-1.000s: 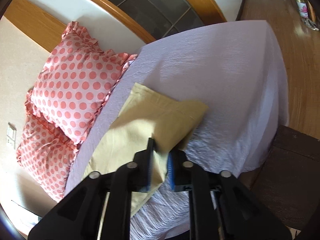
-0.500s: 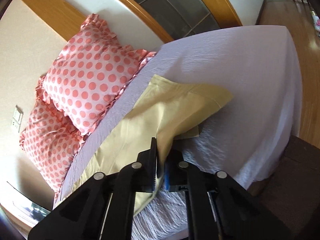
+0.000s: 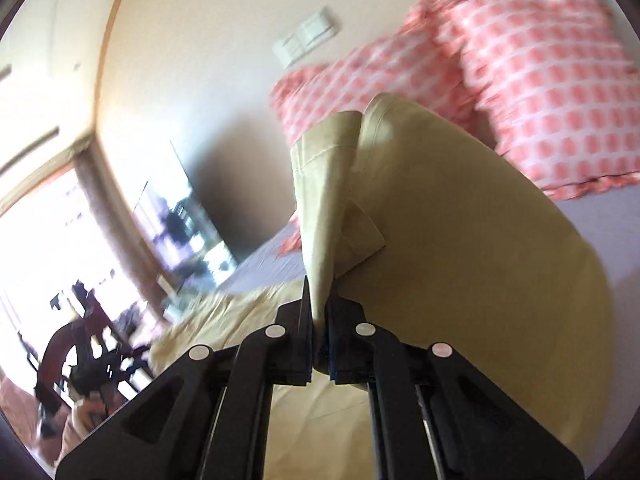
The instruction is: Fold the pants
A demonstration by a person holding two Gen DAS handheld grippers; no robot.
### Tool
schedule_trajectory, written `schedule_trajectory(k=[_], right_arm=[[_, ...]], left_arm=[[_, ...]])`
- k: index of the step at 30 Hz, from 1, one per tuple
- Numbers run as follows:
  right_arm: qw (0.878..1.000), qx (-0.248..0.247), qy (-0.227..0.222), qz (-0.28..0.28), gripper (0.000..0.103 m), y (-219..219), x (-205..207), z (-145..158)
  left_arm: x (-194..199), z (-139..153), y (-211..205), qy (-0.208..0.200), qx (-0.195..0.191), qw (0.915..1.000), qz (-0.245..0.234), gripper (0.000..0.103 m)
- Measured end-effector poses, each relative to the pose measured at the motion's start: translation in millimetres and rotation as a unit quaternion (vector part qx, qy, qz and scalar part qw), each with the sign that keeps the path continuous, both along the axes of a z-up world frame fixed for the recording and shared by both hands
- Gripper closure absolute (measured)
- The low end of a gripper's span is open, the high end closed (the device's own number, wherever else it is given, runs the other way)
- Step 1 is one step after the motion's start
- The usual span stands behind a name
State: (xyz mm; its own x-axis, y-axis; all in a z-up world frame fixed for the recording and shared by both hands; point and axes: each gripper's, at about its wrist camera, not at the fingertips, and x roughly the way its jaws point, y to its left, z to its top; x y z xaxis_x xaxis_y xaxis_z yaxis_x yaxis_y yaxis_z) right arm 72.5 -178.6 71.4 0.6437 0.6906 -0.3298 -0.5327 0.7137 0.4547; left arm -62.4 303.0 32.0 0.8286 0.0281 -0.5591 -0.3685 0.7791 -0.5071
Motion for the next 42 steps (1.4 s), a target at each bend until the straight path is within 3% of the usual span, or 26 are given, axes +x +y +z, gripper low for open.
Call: schedule_trajectory(k=[1, 3, 6, 11, 17, 24, 30, 33, 36, 39, 42], right_arm=[[0.998, -0.041, 0.016, 0.039, 0.092, 32.3, 0.5, -9.6], [0.987, -0.128, 0.039, 0.084, 0.059, 82.5, -7.2, -31.8], [0.983, -0.148, 0.039, 0.099, 0.024, 97.6, -20.5, -46.1], [0.986, -0.116, 0.072, 0.093, 0.023, 86.5, -16.9, -50.4], [0.988, -0.071, 0.102, 0.09, 0.022, 77.0, -12.1, -58.2], [0.988, -0.054, 0.105, 0.097, 0.021, 78.3, -13.0, -59.9], [0.99, -0.032, 0.101, 0.09, 0.021, 65.9, -13.2, -57.1], [0.991, -0.017, 0.1, 0.087, 0.02, 58.8, -9.7, -57.1], [0.99, -0.008, 0.107, 0.089, 0.02, 57.1, -6.6, -60.1], [0.99, -0.007, 0.105, 0.091, 0.02, 55.6, -8.0, -61.2], [0.991, -0.003, 0.103, 0.09, 0.02, 52.2, -8.5, -61.9]], left_arm=[[0.7, -0.2, -1.6, 0.0, 0.001, 1.0, -0.005, 0.034], [2.1, -0.4, -5.6, 0.0, 0.006, 0.9998, -0.019, 0.032], [4.4, -0.6, -14.1, 0.0, 0.022, 0.9992, -0.034, 0.03], [18.5, -7.0, -21.0, 0.015, 0.023, 0.9988, -0.041, 0.03], [33.9, -10.6, -21.2, 0.035, 0.018, 0.9992, -0.009, 0.03], [54.4, -7.5, -2.9, 0.066, -0.007, 0.9972, 0.035, 0.029], [41.2, -5.6, 2.1, 0.08, -0.066, 0.9917, 0.076, 0.031], [42.3, -11.7, -1.0, 0.105, -0.081, 0.9889, 0.068, 0.028], [48.6, -12.6, -2.5, 0.115, -0.078, 0.9877, 0.072, 0.022], [49.4, -11.1, -0.4, 0.12, -0.089, 0.9855, 0.081, 0.022], [52.1, -7.7, -6.2, 0.136, -0.072, 0.9849, 0.08, 0.023]])
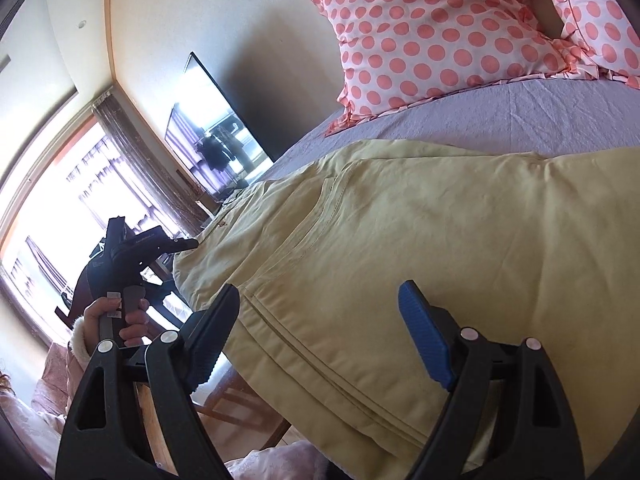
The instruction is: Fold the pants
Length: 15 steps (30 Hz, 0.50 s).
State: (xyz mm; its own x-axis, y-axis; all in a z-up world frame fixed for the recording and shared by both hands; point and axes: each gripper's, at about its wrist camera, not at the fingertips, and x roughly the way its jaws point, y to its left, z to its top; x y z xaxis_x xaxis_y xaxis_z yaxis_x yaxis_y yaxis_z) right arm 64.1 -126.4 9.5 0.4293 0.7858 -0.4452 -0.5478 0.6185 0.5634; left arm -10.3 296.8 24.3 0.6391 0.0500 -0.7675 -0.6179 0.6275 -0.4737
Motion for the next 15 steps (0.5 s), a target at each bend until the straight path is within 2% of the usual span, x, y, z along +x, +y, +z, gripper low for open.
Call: schedule_trajectory(k=[6, 9, 15], right_arm=[[1.0, 0.001, -0.003, -0.001, 0.02, -1.4, 1.1, -1.9], [1.0, 0.003, -0.006, 0.001, 0.02, -1.9, 1.4, -2.5], [1.0, 0.013, -0.006, 0.004, 0.02, -4.2, 2.6, -2.7]], left_arm=[[3.0, 10.8, -12.6, -0.016, 0.004, 0.9996, -0.022, 0.023], [11.1, 8.0, -12.1, -0.011, 0.018, 0.9994, -0.028, 0.022], [26.2, 6.2, 20.0, -0.042, -0.034, 0.9985, -0.01, 0.023]])
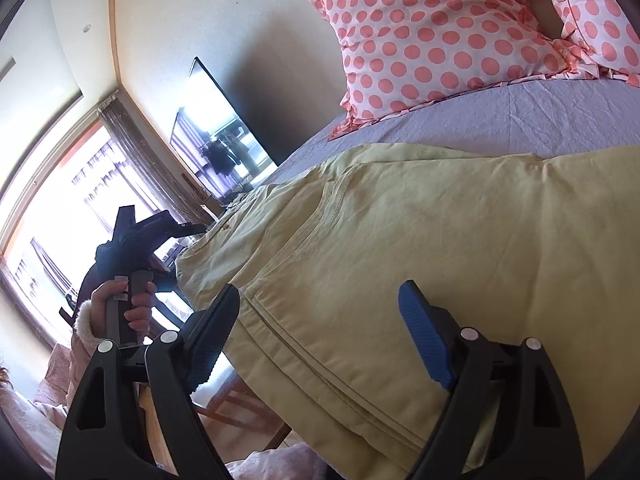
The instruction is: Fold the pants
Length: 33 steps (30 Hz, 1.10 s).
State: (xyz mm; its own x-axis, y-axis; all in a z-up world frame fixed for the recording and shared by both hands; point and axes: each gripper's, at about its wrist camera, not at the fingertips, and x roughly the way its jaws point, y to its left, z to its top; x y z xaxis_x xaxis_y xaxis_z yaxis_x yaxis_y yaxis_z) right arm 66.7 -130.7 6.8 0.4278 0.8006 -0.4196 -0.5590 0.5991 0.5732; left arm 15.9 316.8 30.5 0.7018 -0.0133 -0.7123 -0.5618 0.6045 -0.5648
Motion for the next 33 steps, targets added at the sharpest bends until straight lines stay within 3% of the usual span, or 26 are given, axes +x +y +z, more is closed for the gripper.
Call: schedule_trajectory(k=[2, 3, 4, 7, 12, 15, 18, 22, 24, 25, 28, 30, 32, 33], right_arm=[[1.0, 0.004, -0.001, 0.001, 0.02, -1.0, -0.5, -0.2], [1.0, 0.007, 0.0, 0.001, 0.02, -2.0, -0.6, -0.2], [1.0, 0.008, 0.0, 0.001, 0.02, -3.5, -0.4, 0.1], [1.0, 0.009, -0.001, -0.008, 0.02, -11.5, 0.4, 2.1], [0.998, 0.024, 0.0, -0.051, 0.019, -43.7, 5.9, 6.1], [0.995, 0.038, -0.004, -0.087, 0.019, -71.7, 6.6, 9.9], [0.99, 0.048, -0.013, -0.134, 0.019, -104.9, 4.0, 15.1], [0.974, 0.071, -0.017, -0.215, 0.017, -158.9, -2.1, 19.4], [0.964, 0.087, -0.011, -0.253, 0.015, -185.8, -6.1, 18.4], [0.959, 0.093, -0.007, -0.267, 0.015, -197.5, -8.3, 17.2], [0.949, 0.104, 0.008, -0.298, 0.015, -223.6, -13.3, 13.0], [0.946, 0.11, 0.019, -0.305, 0.014, -234.5, -14.2, 10.1], [0.947, 0.123, 0.034, -0.296, 0.014, -241.0, -9.6, 6.7], [0.948, 0.132, 0.045, -0.286, 0.014, -241.2, -4.3, 5.3]], left_arm=[[3.7, -3.7, 9.4, -0.013, -0.008, 0.9997, 0.018, 0.038], [6.5, -5.2, 10.3, -0.008, -0.006, 0.9997, 0.023, 0.062], [10.5, -4.2, 7.5, 0.004, 0.009, 0.9997, 0.023, 0.072], [18.2, 18.4, -15.3, -0.005, 0.092, 0.9957, -0.009, 0.089], [38.1, 70.6, -66.8, -0.045, 0.163, 0.9825, -0.078, 0.09], [54.6, 101.9, -122.8, -0.077, 0.196, 0.9654, -0.154, 0.09], [64.3, 125.8, -195.3, -0.125, 0.218, 0.9358, -0.247, 0.091], [72.4, 121.3, -302.0, -0.177, 0.193, 0.8818, -0.392, 0.091], [77.7, 95.5, -355.7, -0.155, 0.179, 0.8493, -0.472, 0.092], [77.0, 75.9, -383.3, -0.135, 0.185, 0.8288, -0.511, 0.092], [61.1, 19.3, -444.7, -0.076, 0.242, 0.7695, -0.586, 0.092], [45.4, 9.0, -457.7, -0.087, 0.298, 0.7501, -0.584, 0.092], [43.3, 13.9, -457.3, -0.097, 0.3, 0.752, -0.579, 0.092], [44.6, 12.7, -458.3, -0.091, 0.302, 0.7482, -0.584, 0.091]])
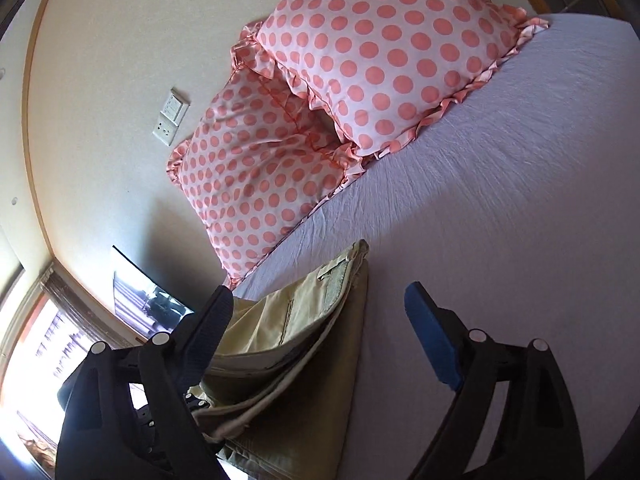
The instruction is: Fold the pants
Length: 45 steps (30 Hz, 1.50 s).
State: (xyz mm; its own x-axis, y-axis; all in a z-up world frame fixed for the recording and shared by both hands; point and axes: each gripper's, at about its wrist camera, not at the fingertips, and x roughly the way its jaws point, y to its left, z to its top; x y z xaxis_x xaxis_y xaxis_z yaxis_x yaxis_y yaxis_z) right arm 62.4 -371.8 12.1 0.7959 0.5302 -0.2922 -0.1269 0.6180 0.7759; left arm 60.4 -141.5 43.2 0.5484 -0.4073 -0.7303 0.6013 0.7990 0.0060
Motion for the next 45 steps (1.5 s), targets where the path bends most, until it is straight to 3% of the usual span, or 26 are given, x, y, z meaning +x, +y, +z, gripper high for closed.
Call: schedule_trajectory(k=[3, 4, 7, 8, 11, 12, 14, 17, 19, 21, 23, 27, 29, 31, 33, 34, 38, 42, 45], right_arm=[[0.998, 0.033, 0.026, 0.045, 0.014, 7.5, 18.9, -3.2], [0.997, 0.025, 0.04, 0.058, 0.014, 13.9, 24.9, -3.6], [0.993, -0.034, 0.073, 0.084, 0.018, 32.5, 35.4, -3.8], [0.991, -0.053, 0.084, 0.091, 0.022, 38.3, 39.3, -4.8], [0.985, -0.078, 0.106, 0.108, 0.031, 47.5, 50.0, -11.8], [0.984, -0.087, 0.115, 0.108, 0.038, 48.8, 54.0, -14.9], [0.982, -0.099, 0.117, 0.109, 0.041, 52.0, 60.0, -16.2], [0.98, -0.09, 0.123, 0.13, 0.059, 56.3, 70.3, -21.6], [0.978, -0.078, 0.121, 0.15, 0.059, 58.9, 71.6, -22.0], [0.978, -0.071, 0.128, 0.146, 0.067, 54.8, 74.7, -23.5], [0.979, -0.057, 0.133, 0.14, 0.073, 49.7, 78.9, -26.4], [0.977, -0.055, 0.126, 0.161, 0.072, 54.6, 81.1, -26.5], [0.972, -0.024, 0.131, 0.195, 0.083, 58.5, 82.7, -31.6], [0.967, 0.029, 0.127, 0.22, 0.088, 59.5, 82.3, -37.1], [0.967, 0.049, 0.11, 0.225, 0.089, 59.3, 81.5, -33.7], [0.967, 0.052, 0.102, 0.226, 0.089, 59.8, 82.6, -30.0], [0.971, 0.038, 0.08, 0.223, 0.089, 64.9, 103.8, -7.7], [0.979, 0.015, 0.055, 0.193, 0.09, 61.5, 146.9, 13.2], [0.988, -0.002, 0.055, 0.147, 0.09, 47.6, 180.5, 17.2]], left_arm=[[-3.2, -9.8, -2.3, 0.002, 0.029, 0.9995, -0.013, 0.086], [-6.2, -7.8, -1.1, 0.002, 0.029, 0.9995, -0.017, 0.077], [-16.7, 4.5, 19.0, 0.048, -0.028, 0.9973, -0.049, 0.052], [-15.3, 9.2, 32.6, 0.073, -0.057, 0.9944, -0.051, 0.049], [8.4, 19.5, 93.3, 0.127, -0.143, 0.9816, 0.011, 0.047], [21.5, 20.5, 119.3, 0.125, -0.154, 0.9782, 0.059, 0.047], [45.2, 19.0, 169.6, 0.12, -0.158, 0.9674, 0.157, 0.047], [72.3, 10.4, 222.0, 0.133, -0.165, 0.9506, 0.226, 0.048], [87.2, -1.8, 233.2, 0.169, -0.166, 0.9466, 0.218, 0.045], [95.8, -13.1, 234.4, 0.197, -0.158, 0.9442, 0.211, 0.044], [107.4, -22.1, 231.8, 0.212, -0.152, 0.9441, 0.201, 0.041], [119.0, -25.1, 229.0, 0.217, -0.186, 0.9417, 0.177, 0.034], [119.2, -26.3, 226.1, 0.217, -0.2, 0.9399, 0.172, 0.038], [119.2, -24.3, 225.0, 0.216, -0.2, 0.9404, 0.171, 0.071], [121.2, -21.4, 230.0, 0.227, -0.233, 0.9321, 0.159, 0.084], [121.8, -17.7, 230.2, 0.225, -0.237, 0.9321, 0.156, 0.086], [134.9, 9.0, 218.0, 0.182, -0.22, 0.9461, 0.153, 0.087], [179.0, 30.9, 196.1, 0.131, -0.203, 0.956, 0.167, 0.087], [225.0, 18.6, 182.9, 0.125, -0.187, 0.9525, 0.205, 0.085]])
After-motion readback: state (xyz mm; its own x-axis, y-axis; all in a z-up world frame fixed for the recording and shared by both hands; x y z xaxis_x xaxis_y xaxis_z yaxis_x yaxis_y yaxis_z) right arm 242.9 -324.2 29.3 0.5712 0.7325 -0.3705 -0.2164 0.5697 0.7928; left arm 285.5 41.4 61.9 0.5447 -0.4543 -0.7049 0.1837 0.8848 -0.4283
